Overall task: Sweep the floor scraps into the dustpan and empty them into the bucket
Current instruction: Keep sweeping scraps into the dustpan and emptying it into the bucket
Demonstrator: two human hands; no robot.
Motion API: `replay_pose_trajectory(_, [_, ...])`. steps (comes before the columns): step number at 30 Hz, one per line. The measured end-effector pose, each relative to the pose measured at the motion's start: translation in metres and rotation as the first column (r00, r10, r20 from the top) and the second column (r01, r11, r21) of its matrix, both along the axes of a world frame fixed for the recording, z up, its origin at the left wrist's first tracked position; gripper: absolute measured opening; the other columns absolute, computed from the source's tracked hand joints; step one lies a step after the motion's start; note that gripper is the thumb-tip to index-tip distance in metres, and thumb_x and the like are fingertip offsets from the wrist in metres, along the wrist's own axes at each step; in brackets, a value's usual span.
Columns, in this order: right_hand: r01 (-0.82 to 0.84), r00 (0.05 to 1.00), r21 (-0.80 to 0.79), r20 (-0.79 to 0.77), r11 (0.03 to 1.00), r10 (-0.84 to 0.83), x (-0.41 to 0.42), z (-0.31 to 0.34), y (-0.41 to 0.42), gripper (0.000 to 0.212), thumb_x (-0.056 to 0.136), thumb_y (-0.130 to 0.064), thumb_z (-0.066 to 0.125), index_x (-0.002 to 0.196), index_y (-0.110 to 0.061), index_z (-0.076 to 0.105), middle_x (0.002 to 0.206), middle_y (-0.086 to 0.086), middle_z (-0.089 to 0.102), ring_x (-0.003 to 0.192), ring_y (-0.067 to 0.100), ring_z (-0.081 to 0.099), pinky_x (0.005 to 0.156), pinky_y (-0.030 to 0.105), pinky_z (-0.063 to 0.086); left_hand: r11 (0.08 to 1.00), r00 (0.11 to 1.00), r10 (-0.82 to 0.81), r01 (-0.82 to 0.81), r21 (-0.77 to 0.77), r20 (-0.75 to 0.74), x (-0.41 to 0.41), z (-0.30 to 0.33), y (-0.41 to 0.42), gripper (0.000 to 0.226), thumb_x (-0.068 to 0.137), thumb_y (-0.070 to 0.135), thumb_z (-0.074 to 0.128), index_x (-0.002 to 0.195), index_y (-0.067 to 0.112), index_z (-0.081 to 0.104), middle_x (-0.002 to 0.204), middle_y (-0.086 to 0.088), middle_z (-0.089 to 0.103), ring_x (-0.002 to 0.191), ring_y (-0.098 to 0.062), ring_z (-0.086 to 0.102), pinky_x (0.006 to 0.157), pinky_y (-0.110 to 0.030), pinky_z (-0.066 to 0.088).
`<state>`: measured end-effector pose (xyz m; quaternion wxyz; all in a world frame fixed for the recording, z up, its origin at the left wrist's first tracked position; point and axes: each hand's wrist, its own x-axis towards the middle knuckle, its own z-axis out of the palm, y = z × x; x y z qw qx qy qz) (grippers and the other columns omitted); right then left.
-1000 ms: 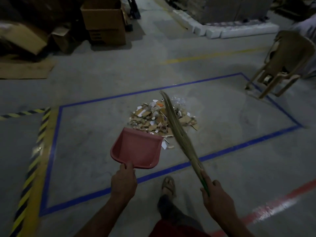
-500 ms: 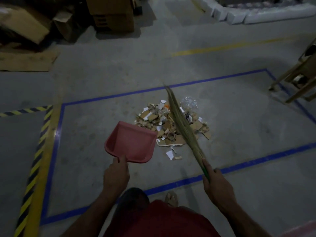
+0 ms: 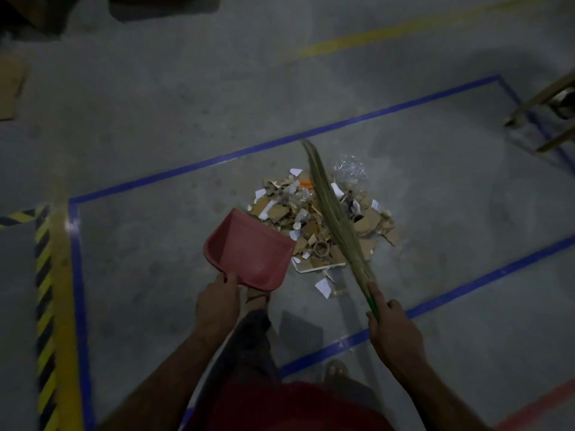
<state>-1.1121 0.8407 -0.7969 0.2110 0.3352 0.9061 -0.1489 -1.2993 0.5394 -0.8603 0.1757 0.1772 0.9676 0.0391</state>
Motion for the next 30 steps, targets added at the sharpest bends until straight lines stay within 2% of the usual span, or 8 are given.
replay_pose_trajectory(3, [0.046,0.998,-0.019,0.035,0.999,-0.046,-0.055,-0.013,-0.011,0.074,0.1,-0.037,0.049,0.156,-0.04,0.0,0.094,-0.004,0.042,0.065,0.009,0.048,0.056,0.03,0.052,0.994,0.994,-0.107,0.108,-0.028,0.024,-0.062,-0.025,-0.002,0.034,0.074,0.01,0.08,0.105,0.012,0.064,0.078,-0.008,0.06,0.049,-0.028,0.057,0.045,-0.028,0.034])
replay_pose_trajectory(5, [0.084,0.995,-0.032,0.054,0.996,-0.082,-0.086,-0.028,-0.017,0.072,0.101,-0.035,0.048,0.155,-0.041,0.0,0.095,-0.004,0.04,0.068,0.012,0.05,0.057,0.031,0.05,0.986,0.987,-0.154,0.157,-0.061,0.051,-0.1,-0.051,0.0,0.039,0.069,0.01,0.083,0.104,0.012,0.066,0.077,-0.009,0.06,0.047,-0.029,0.056,0.042,-0.029,0.039])
replay_pose_trajectory(11, [0.182,0.979,-0.058,0.104,0.982,-0.175,-0.152,-0.124,-0.011,0.076,0.1,-0.032,0.047,0.154,-0.048,-0.004,0.102,-0.005,0.04,0.07,0.01,0.053,0.063,0.032,0.057,0.959,0.969,-0.198,0.222,-0.173,0.148,-0.185,-0.166,0.028,0.037,0.07,0.015,0.083,0.105,0.015,0.069,0.08,-0.009,0.064,0.053,-0.032,0.063,0.048,-0.035,0.049])
replay_pose_trajectory(14, [0.208,0.973,-0.07,0.115,0.976,-0.199,-0.175,-0.198,0.002,0.078,0.1,-0.032,0.048,0.153,-0.051,-0.006,0.106,-0.003,0.041,0.072,0.011,0.055,0.066,0.033,0.057,0.941,0.961,-0.219,0.253,-0.223,0.169,-0.216,-0.244,0.047,0.035,0.084,0.022,0.07,0.118,0.017,0.065,0.092,-0.008,0.067,0.067,-0.032,0.067,0.057,-0.037,0.051])
replay_pose_trajectory(17, [0.196,0.974,-0.08,0.132,0.977,-0.184,-0.189,-0.266,0.017,0.074,0.099,-0.029,0.051,0.155,-0.047,0.007,0.11,0.005,0.048,0.071,0.018,0.055,0.058,0.033,0.05,0.937,0.952,-0.269,0.294,-0.188,0.147,-0.245,-0.316,0.067,0.037,0.094,0.033,0.047,0.126,0.019,0.059,0.105,-0.01,0.068,0.084,-0.035,0.069,0.069,-0.039,0.051])
replay_pose_trajectory(19, [0.154,0.983,-0.036,0.102,0.987,-0.15,-0.193,-0.304,0.027,0.075,0.094,-0.024,0.061,0.157,-0.038,0.022,0.099,0.006,0.05,0.06,0.021,0.051,0.049,0.032,0.042,0.915,0.933,-0.322,0.35,-0.201,0.161,-0.262,-0.361,0.076,0.039,0.095,0.033,0.044,0.13,0.021,0.055,0.113,-0.01,0.067,0.095,-0.035,0.068,0.077,-0.039,0.05])
replay_pose_trajectory(24, [0.125,0.986,0.012,0.11,0.992,-0.126,-0.207,-0.374,0.062,0.076,0.099,-0.03,0.052,0.155,-0.047,0.004,0.101,0.001,0.044,0.065,0.017,0.051,0.056,0.037,0.055,0.881,0.914,-0.368,0.402,-0.249,0.172,-0.303,-0.439,0.083,0.027,0.096,0.025,0.054,0.122,0.022,0.059,0.103,-0.011,0.067,0.087,-0.035,0.069,0.075,-0.04,0.052])
replay_pose_trajectory(30, [0.026,0.992,0.098,0.12,0.995,-0.038,-0.237,-0.422,0.124,0.076,0.098,-0.023,0.051,0.154,-0.047,0.007,0.107,0.012,0.051,0.068,0.023,0.049,0.056,0.034,0.047,0.865,0.887,-0.423,0.457,-0.208,0.185,-0.332,-0.478,0.107,0.032,0.099,0.032,0.048,0.128,0.02,0.053,0.115,-0.013,0.063,0.093,-0.038,0.067,0.076,-0.042,0.048])
